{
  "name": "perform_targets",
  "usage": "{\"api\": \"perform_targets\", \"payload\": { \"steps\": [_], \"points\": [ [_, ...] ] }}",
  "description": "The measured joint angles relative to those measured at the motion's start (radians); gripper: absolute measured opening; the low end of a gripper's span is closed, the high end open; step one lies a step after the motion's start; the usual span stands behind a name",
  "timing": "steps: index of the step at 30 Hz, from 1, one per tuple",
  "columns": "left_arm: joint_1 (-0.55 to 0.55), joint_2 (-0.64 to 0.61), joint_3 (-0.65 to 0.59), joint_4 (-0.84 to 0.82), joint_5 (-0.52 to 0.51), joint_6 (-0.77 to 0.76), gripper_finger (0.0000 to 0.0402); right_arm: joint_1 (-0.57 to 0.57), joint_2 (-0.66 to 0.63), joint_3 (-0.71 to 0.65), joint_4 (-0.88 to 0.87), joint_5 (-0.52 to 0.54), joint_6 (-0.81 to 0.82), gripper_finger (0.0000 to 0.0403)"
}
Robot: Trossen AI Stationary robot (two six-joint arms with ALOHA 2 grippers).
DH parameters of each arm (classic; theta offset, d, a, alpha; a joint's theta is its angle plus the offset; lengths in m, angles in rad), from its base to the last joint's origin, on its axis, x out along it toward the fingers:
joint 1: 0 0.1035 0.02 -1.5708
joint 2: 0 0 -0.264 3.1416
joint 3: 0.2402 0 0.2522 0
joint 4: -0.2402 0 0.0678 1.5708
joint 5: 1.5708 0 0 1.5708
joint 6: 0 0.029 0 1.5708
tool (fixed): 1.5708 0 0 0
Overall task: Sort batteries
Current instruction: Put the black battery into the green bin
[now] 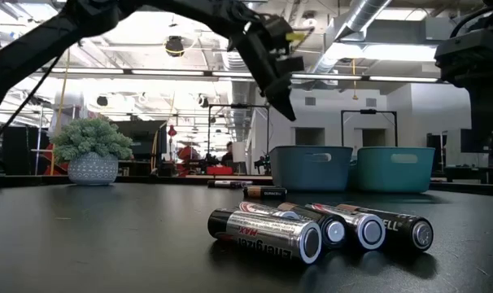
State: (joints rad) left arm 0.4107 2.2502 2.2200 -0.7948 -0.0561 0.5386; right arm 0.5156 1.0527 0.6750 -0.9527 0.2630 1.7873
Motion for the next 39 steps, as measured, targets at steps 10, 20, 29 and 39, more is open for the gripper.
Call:
{"api": "perform_targets", "payload": {
  "steps": [10, 20, 29, 39],
  "points": [
    [0.075, -0.087, 0.0, -0.098, 0.106, -0.136, 0.0102, 0.0, 0.0, 0.0, 0.006, 0.0, 0.022, 0.0163],
    [0.27, -0.096, -0.058, -0.207, 0.311, -0.186, 0.0059, -0.001, 0.0, 0.0, 0.005, 0.0, 0.049, 0.0163],
    [0.323, -0.099, -0.211, -0.169, 0.352, -0.141, 0.002, -0.001, 0.001, 0.0, 0.004, 0.001, 0.073, 0.0163],
    [0.316, -0.107, -0.412, -0.109, 0.36, -0.091, 0.0002, -0.001, 0.001, 0.0, -0.004, 0.015, 0.11, 0.0163]
  ]
}}
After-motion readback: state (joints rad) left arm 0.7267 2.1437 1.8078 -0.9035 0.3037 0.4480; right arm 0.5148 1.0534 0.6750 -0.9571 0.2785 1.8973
